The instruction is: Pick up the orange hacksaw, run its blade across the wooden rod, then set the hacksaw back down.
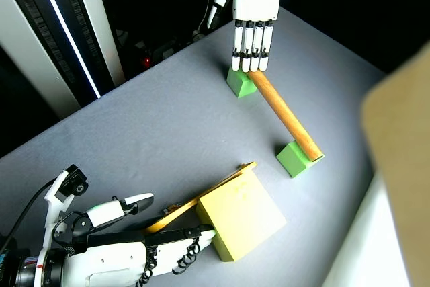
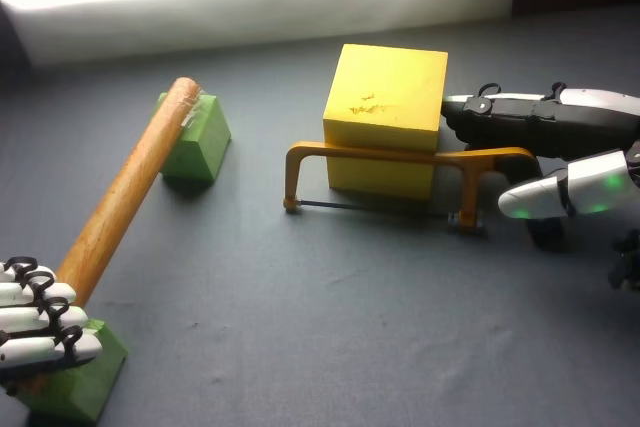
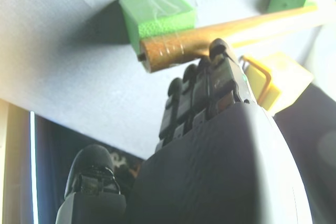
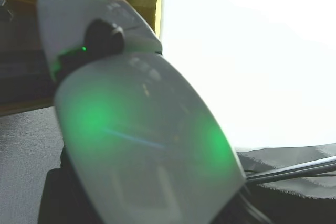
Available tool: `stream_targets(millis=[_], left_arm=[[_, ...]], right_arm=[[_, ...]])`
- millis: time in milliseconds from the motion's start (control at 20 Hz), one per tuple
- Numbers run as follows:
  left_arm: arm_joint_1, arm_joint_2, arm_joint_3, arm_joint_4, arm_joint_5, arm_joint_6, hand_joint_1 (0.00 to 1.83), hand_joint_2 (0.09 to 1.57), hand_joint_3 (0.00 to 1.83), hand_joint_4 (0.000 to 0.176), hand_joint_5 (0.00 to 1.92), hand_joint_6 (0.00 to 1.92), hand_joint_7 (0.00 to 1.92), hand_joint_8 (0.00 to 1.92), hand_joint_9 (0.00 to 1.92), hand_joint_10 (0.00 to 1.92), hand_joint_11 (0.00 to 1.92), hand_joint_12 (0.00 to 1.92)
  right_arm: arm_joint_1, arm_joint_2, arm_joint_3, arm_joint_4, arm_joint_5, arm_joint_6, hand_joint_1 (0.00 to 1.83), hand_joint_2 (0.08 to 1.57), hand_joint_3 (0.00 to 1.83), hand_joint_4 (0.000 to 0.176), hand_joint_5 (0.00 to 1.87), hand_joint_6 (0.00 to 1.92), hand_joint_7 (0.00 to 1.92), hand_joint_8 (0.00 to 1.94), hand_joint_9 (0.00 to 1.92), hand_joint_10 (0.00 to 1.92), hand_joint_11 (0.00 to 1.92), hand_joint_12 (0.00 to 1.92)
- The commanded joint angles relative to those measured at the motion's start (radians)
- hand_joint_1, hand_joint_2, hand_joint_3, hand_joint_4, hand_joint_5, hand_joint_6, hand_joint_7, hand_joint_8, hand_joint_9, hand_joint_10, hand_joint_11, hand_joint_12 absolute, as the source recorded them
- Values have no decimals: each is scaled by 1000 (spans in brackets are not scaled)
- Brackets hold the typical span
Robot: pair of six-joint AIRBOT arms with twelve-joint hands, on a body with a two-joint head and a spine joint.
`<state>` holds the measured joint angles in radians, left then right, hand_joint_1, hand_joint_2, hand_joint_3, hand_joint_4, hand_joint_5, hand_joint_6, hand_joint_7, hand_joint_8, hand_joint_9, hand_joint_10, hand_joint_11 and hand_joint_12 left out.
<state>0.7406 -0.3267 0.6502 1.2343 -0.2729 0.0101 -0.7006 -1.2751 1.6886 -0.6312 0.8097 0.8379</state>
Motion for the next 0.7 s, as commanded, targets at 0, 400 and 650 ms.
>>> stream_targets(millis=[0,400,650], left_arm=[[-3,3,3,-16,-8,1,0,1170,3,0,31,7,13,0,0,0,15,28],[-5,2,1,-16,-9,1,0,1177,4,0,24,4,12,4,0,0,1,30],[-6,2,-2,-16,-9,3,0,1173,1,0,27,5,9,2,0,0,9,32]], right_arm=[[18,-6,0,58,77,8,1223,1149,0,0,94,2,74,2,110,1,0,596],[25,-10,-36,133,54,-47,1260,1155,2,0,125,11,102,9,141,10,0,682],[19,-7,-80,201,26,-99,1263,1177,1,0,479,9,532,6,625,38,175,1076]])
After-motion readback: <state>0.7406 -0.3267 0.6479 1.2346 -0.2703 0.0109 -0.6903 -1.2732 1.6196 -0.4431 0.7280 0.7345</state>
